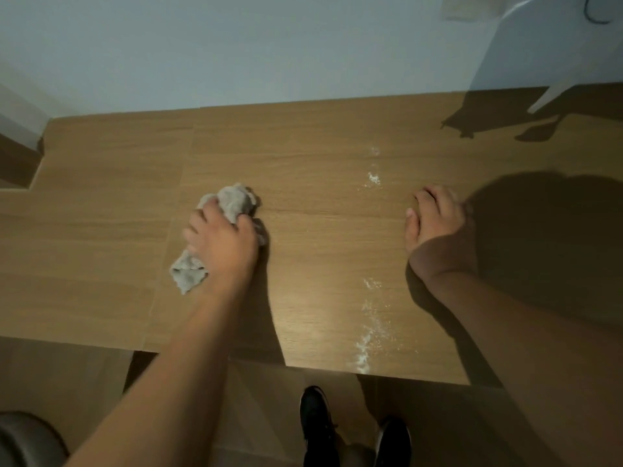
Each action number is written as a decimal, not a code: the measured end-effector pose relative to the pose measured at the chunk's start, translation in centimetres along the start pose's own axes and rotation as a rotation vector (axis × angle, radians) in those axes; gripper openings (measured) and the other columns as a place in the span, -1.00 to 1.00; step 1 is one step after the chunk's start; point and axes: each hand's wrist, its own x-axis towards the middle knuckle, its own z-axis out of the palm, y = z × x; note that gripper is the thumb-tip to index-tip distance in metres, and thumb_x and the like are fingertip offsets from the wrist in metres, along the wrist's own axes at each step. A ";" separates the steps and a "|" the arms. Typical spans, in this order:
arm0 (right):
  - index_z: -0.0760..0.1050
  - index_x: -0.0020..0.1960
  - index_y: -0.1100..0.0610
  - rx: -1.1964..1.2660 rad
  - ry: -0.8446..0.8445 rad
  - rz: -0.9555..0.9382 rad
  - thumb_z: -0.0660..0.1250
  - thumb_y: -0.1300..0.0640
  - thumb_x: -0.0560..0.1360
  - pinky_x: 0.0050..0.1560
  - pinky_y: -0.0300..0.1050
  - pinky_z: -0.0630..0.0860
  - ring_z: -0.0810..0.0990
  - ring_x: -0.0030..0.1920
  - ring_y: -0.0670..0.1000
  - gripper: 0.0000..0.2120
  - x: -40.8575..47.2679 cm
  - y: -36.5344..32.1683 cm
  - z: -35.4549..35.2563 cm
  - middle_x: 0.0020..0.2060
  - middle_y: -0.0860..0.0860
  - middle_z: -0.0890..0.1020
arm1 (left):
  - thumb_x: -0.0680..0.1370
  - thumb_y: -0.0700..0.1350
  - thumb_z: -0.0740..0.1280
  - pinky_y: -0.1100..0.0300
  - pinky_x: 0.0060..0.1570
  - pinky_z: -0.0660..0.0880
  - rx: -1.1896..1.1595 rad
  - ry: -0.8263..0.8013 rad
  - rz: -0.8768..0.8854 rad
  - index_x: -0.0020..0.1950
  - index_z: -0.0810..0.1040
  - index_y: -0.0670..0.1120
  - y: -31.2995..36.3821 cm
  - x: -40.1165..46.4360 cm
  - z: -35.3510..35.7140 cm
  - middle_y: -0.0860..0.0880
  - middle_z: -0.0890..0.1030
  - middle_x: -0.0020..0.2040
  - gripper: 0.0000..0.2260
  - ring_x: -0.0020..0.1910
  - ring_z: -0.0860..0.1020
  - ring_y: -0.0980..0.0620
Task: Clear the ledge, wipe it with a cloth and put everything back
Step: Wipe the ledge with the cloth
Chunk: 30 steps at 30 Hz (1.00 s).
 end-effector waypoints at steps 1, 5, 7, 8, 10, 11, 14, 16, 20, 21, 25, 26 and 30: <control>0.53 0.23 0.26 0.001 0.004 -0.002 0.26 0.17 0.57 0.34 0.21 0.34 0.46 0.28 0.24 -0.72 0.0 0.0 0.0 0.21 0.21 0.54 | 0.44 0.08 0.13 -0.05 0.21 0.25 -0.013 0.003 0.064 0.43 0.40 -0.21 1.3 -1.8 1.2 -0.31 0.45 0.27 -0.38 0.22 0.38 -0.30; 0.52 0.25 0.25 0.009 -0.027 -0.003 0.18 0.13 0.59 0.35 0.20 0.32 0.44 0.29 0.23 -0.67 0.1 0.1 -0.3 0.23 0.20 0.53 | 0.46 0.10 0.06 0.06 0.09 0.22 -0.093 -0.127 0.328 0.43 0.40 -0.10 7.3 -10.3 3.8 -0.13 0.44 0.22 -0.42 0.13 0.33 -0.08; 0.51 0.26 0.25 0.012 -0.035 -0.003 0.16 0.11 0.59 0.35 0.19 0.32 0.44 0.30 0.23 -0.66 0.1 0.1 -0.5 0.24 0.21 0.53 | 0.44 0.13 0.04 0.03 0.10 0.25 -0.150 -0.188 0.383 0.42 0.40 -0.05 8.7 -12.3 3.5 -0.07 0.42 0.20 -0.41 0.12 0.30 -0.02; 0.51 0.27 0.25 0.015 -0.036 -0.001 0.15 0.11 0.59 0.36 0.19 0.32 0.44 0.30 0.23 -0.65 0.1 0.1 -0.6 0.24 0.21 0.52 | 0.44 0.14 0.03 0.03 0.11 0.26 -0.193 -0.206 0.407 0.42 0.40 -0.04 8.6 -12.3 3.3 -0.05 0.40 0.19 -0.41 0.11 0.28 0.01; 0.51 0.27 0.25 0.021 -0.034 0.002 0.14 0.11 0.59 0.37 0.20 0.31 0.44 0.29 0.23 -0.65 0.0 -0.1 -0.6 0.23 0.20 0.52 | 0.46 0.13 0.04 0.07 0.13 0.24 -0.283 -0.175 0.399 0.42 0.39 -0.07 7.2 -10.5 2.3 -0.05 0.38 0.19 -0.42 0.13 0.25 0.05; 0.51 0.27 0.25 0.022 -0.031 0.003 0.13 0.11 0.59 0.36 0.22 0.32 0.44 0.29 0.23 -0.65 0.0 -0.1 -0.5 0.23 0.20 0.52 | 0.47 0.11 0.07 0.12 0.12 0.20 -0.308 -0.098 0.355 0.42 0.40 -0.11 6.2 -8.8 1.8 -0.09 0.39 0.20 -0.43 0.14 0.27 0.02; 0.50 0.28 0.25 0.007 -0.037 0.000 0.15 0.12 0.61 0.37 0.24 0.31 0.45 0.30 0.22 -0.67 0.0 -0.1 -0.4 0.24 0.19 0.52 | 0.45 0.05 0.14 0.04 0.21 0.20 -0.246 0.160 0.072 0.44 0.40 -0.23 3.4 -1.4 0.1 -0.29 0.44 0.25 -0.38 0.22 0.37 -0.24; 0.49 0.29 0.23 -0.010 -0.054 -0.003 0.16 0.13 0.62 0.40 0.22 0.29 0.44 0.32 0.21 -0.69 -0.1 0.0 -0.4 0.26 0.17 0.51 | 0.46 0.05 0.15 -0.06 0.31 0.20 -0.154 0.119 -0.031 0.48 0.36 -0.20 2.0 2.9 -0.5 -0.29 0.41 0.32 -0.38 0.30 0.34 -0.29; 0.52 0.26 0.20 -0.027 -0.058 -0.003 0.14 0.10 0.59 0.36 0.23 0.33 0.44 0.32 0.20 -0.66 0.1 0.1 -0.5 0.25 0.16 0.52 | 0.48 0.07 0.17 -0.10 0.25 0.27 0.010 0.036 -0.030 0.46 0.37 -0.18 3.2 4.1 1.7 -0.27 0.43 0.32 -0.41 0.27 0.37 -0.30; 0.52 0.26 0.20 -0.038 -0.064 -0.003 0.15 0.09 0.59 0.37 0.22 0.33 0.43 0.32 0.20 -0.66 0.1 0.1 -0.5 0.25 0.16 0.52 | 0.46 0.09 0.14 -0.10 0.22 0.29 0.008 0.022 0.024 0.45 0.40 -0.18 4.5 2.9 2.7 -0.27 0.45 0.29 -0.39 0.24 0.39 -0.30; 0.53 0.26 0.21 -0.052 -0.051 -0.011 0.18 0.11 0.56 0.38 0.16 0.31 0.42 0.33 0.21 -0.66 0.2 0.0 -0.6 0.26 0.17 0.52 | 0.46 0.10 0.09 0.02 0.05 0.26 -0.063 -0.096 0.355 0.43 0.43 -0.14 10.8 -4.5 5.5 -0.19 0.48 0.20 -0.40 0.12 0.38 -0.17; 0.53 0.25 0.22 -0.047 -0.046 -0.015 0.18 0.11 0.56 0.37 0.16 0.30 0.42 0.33 0.22 -0.66 0.1 0.1 -0.6 0.26 0.18 0.52 | 0.47 0.08 0.11 0.03 0.06 0.25 -0.095 -0.141 0.404 0.43 0.43 -0.11 11.7 -5.9 5.5 -0.15 0.47 0.21 -0.43 0.12 0.36 -0.13; 0.54 0.24 0.24 -0.054 -0.019 -0.031 0.17 0.11 0.57 0.32 0.15 0.33 0.47 0.29 0.24 -0.66 0.1 0.1 -0.3 0.25 0.22 0.54 | 0.49 0.05 0.13 0.05 0.15 0.23 -0.196 -0.154 0.479 0.45 0.41 -0.13 10.5 -3.3 4.1 -0.17 0.44 0.25 -0.45 0.19 0.34 -0.12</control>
